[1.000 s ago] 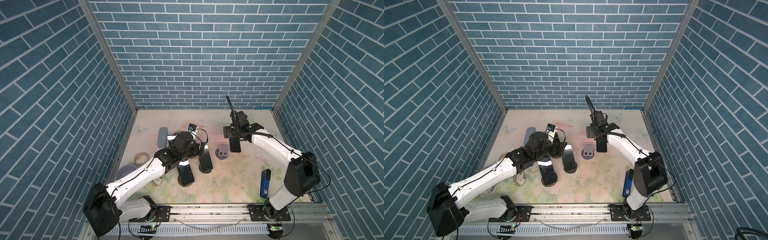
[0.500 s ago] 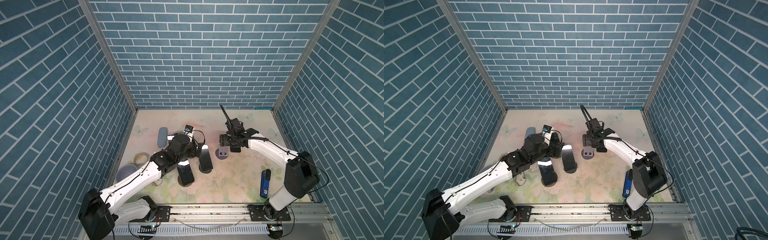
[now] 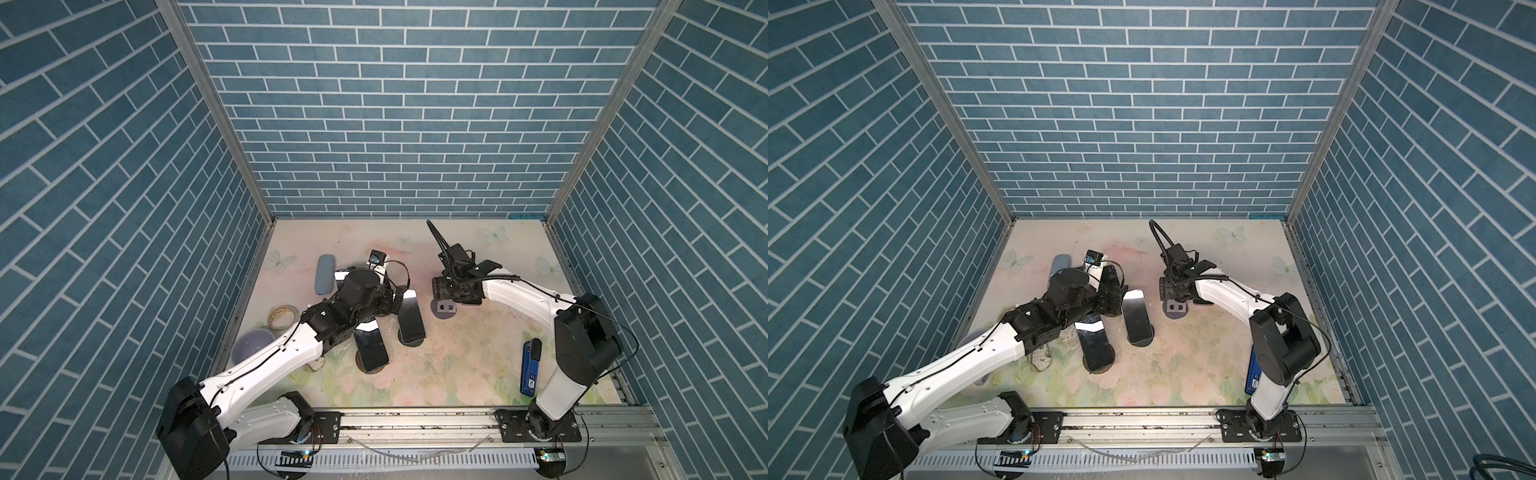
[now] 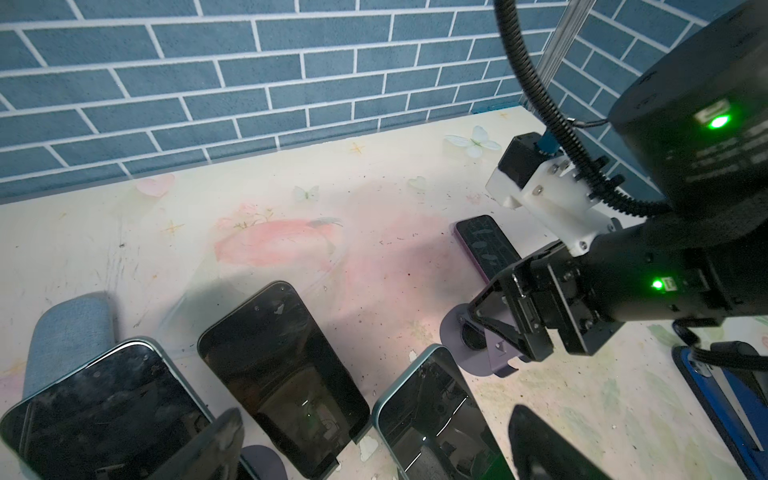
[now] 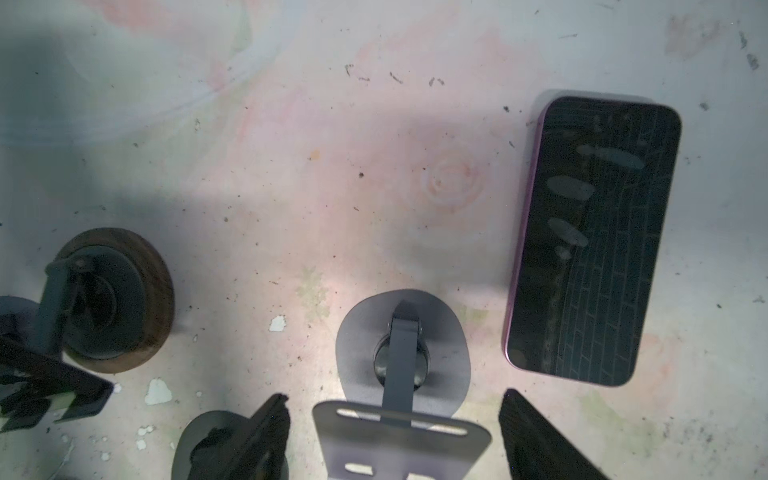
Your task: Remove the phone from the phone stand
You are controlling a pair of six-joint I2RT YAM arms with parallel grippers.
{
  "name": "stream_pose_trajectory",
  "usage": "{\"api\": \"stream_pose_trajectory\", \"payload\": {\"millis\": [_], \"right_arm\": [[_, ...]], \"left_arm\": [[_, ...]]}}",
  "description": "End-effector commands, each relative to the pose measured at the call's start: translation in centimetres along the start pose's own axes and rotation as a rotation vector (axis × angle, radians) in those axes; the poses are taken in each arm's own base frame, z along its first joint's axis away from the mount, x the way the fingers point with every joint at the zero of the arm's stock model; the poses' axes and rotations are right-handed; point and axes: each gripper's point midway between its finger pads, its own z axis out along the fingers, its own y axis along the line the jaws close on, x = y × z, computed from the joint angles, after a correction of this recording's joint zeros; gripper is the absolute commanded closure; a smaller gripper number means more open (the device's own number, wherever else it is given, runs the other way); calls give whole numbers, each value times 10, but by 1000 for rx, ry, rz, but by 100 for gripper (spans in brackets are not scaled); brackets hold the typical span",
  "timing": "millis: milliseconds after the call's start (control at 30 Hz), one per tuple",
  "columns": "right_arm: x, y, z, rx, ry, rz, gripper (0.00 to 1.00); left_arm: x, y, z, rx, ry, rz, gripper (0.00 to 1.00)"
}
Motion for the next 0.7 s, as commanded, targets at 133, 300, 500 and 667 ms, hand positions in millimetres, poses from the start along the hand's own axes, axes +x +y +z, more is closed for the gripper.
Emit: {"api": "stream_pose_trajectory", "payload": {"millis": [133,300,500,667], "right_arm": [[16,-4,16,54,66,40,28],[16,-2,18,61,76,39,48],[6,-1,13,66,55,20,61],[-19,6,0,39,-3,-4,63]], "left_arm": [[3,2,-4,-11,5,5,1],[2,1,-3,-10,3,10,0],[1,1,-3,-10,-3,14,0],[1,1,-1,-10,1,20,0]]}}
